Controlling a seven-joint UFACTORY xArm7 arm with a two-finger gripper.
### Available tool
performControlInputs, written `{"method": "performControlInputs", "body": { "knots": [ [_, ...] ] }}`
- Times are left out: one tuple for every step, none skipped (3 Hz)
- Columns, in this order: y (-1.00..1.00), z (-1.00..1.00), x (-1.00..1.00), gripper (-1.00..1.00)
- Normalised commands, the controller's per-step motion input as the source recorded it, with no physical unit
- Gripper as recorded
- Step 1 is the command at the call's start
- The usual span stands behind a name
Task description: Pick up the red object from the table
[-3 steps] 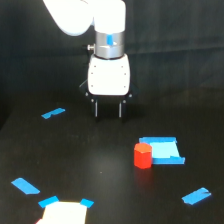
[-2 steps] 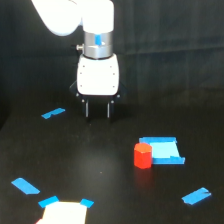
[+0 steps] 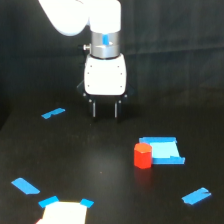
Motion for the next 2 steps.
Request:
{"method": "performControlInputs", "body": {
  "knots": [
    [-0.28,-0.17,-0.30,1.00],
    [0.02,-0.70,0.06,1.00]
  ]
}}
